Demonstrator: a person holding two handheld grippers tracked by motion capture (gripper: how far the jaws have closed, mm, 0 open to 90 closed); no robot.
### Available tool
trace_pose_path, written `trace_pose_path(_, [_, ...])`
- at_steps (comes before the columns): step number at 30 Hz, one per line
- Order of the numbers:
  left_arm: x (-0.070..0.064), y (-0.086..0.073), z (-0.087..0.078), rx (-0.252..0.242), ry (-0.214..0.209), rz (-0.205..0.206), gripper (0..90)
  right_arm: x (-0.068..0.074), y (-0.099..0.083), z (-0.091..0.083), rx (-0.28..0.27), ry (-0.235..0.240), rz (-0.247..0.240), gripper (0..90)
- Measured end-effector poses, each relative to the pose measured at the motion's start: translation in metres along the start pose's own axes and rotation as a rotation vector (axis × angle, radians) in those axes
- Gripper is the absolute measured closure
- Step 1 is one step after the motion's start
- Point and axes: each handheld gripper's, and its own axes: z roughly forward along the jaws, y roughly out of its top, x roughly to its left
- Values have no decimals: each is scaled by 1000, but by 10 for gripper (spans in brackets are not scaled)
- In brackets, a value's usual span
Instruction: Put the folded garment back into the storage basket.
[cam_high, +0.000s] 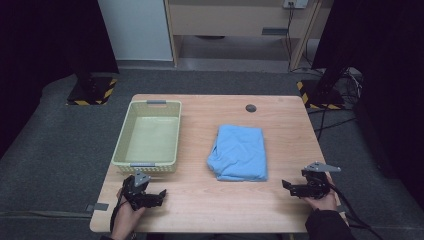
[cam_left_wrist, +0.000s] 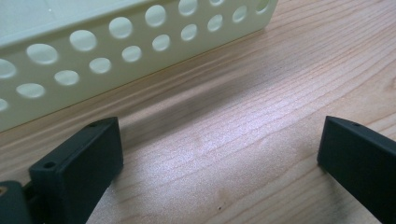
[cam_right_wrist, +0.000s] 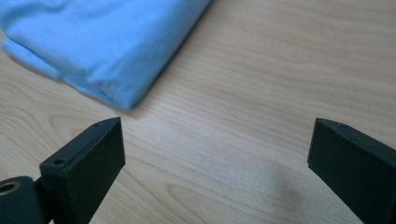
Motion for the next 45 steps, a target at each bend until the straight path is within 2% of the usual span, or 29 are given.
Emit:
trace_pose_path(3, [0,0,0,0,0,0,0,4,6,-9,-65,25,5,53])
trace_pose_path(4, [0,0,0,0,0,0,0,4,6,-9,-65,25,5,53])
trace_pose_path(7, [0,0,0,0,0,0,0,6,11,-17,-135,51,24,47])
trace_pose_path(9, [0,0,0,0,0,0,0,8,16,-23,-146,61,50,52])
trace_pose_path(10, [0,0,0,0,0,0,0,10,19,-27,-166,69,55,54])
trace_pose_path(12, [0,0,0,0,0,0,0,10,21,-28,-170,85,59,53])
trace_pose_path(13, [0,0,0,0,0,0,0,10,22,-29,-170,96,74,49])
trace_pose_path(14, [0,0,0,0,0,0,0,9,24,-29,-177,119,110,48])
trace_pose_path(19, [0,0,0,0,1,0,0,8,30,-33,-204,133,133,50])
trace_pose_path(22, [0,0,0,0,1,0,0,8,33,-34,-214,135,133,51])
trace_pose_path(32, [0,0,0,0,0,0,0,10,51,-42,-257,101,100,46])
trace_pose_path(45, [0,0,0,0,1,0,0,29,82,-37,-251,97,28,20])
